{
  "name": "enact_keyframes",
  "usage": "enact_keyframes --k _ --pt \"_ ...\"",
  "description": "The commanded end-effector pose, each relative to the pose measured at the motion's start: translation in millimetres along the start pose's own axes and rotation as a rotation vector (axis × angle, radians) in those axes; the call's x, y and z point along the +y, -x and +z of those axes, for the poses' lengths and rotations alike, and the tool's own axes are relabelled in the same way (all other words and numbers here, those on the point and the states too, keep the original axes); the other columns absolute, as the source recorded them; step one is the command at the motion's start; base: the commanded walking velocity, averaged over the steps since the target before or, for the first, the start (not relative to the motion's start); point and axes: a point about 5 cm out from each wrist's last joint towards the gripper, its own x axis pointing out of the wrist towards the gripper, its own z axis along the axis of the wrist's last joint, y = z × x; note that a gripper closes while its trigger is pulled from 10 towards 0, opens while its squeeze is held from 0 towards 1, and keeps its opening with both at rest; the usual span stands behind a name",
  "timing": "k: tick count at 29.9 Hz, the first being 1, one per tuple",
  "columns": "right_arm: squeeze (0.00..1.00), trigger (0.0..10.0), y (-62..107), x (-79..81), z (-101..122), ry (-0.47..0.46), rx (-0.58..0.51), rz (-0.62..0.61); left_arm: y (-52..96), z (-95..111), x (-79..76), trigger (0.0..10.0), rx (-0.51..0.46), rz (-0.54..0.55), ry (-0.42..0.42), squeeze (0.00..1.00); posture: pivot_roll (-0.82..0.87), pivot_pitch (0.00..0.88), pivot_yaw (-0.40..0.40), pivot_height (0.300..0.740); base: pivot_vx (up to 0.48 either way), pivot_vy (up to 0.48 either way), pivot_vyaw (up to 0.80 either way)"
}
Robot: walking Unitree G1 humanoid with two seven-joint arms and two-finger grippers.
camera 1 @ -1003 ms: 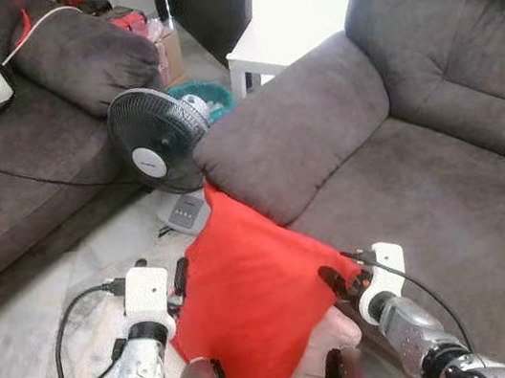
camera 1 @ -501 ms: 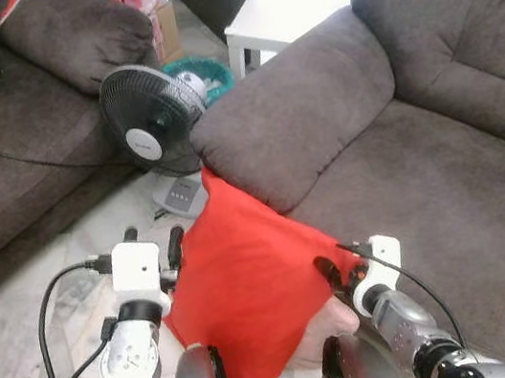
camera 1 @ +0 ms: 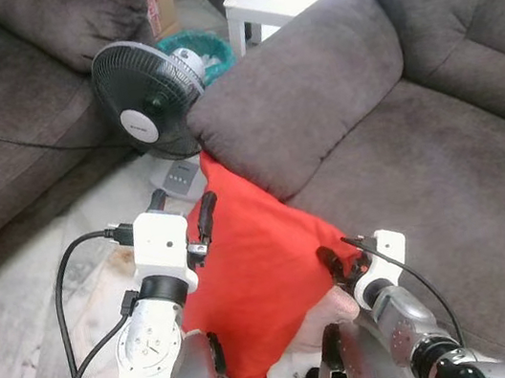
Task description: Move the pillow to the sofa from floor
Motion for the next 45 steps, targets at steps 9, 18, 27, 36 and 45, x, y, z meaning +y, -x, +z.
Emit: enact_keyframes --k 9,18,27,36,45 --pt "0.0 0.0 -3.6 11.6 2.3 -0.042 -0.037 0.044 3.6 7.5 -2.1 10.0 0.022 -0.014 0.01 0.0 0.39 0.298 -0.074 0.625 0.0 0.0 0.0" --pt "0.0 0.0 -4.3 14.5 2.2 -0.045 -0.037 0.065 2.1 8.6 -2.0 10.0 0.033 -0.013 0.014 0.0 0.39 0.295 -0.076 0.625 0.0 0.0 0.0" --pt "0.0 0.0 -3.2 12.7 1.6 -0.036 -0.039 0.064 1.9 7.8 -3.7 10.0 0.043 -0.024 0.017 0.0 0.38 0.294 -0.075 0.625 0.0 0.0 0.0" --pt "0.0 0.0 -3.5 13.9 0.5 -0.011 -0.025 0.068 0.3 7.2 -3.8 10.0 0.045 -0.027 0.017 0.0 0.38 0.288 -0.076 0.625 0.0 0.0 0.0" --pt "0.0 0.0 -4.0 17.9 -2.7 0.03 -0.003 0.087 -3.4 6.8 -3.6 10.0 0.039 -0.025 0.016 0.0 0.38 0.276 -0.08 0.625 0.0 0.0 0.0"
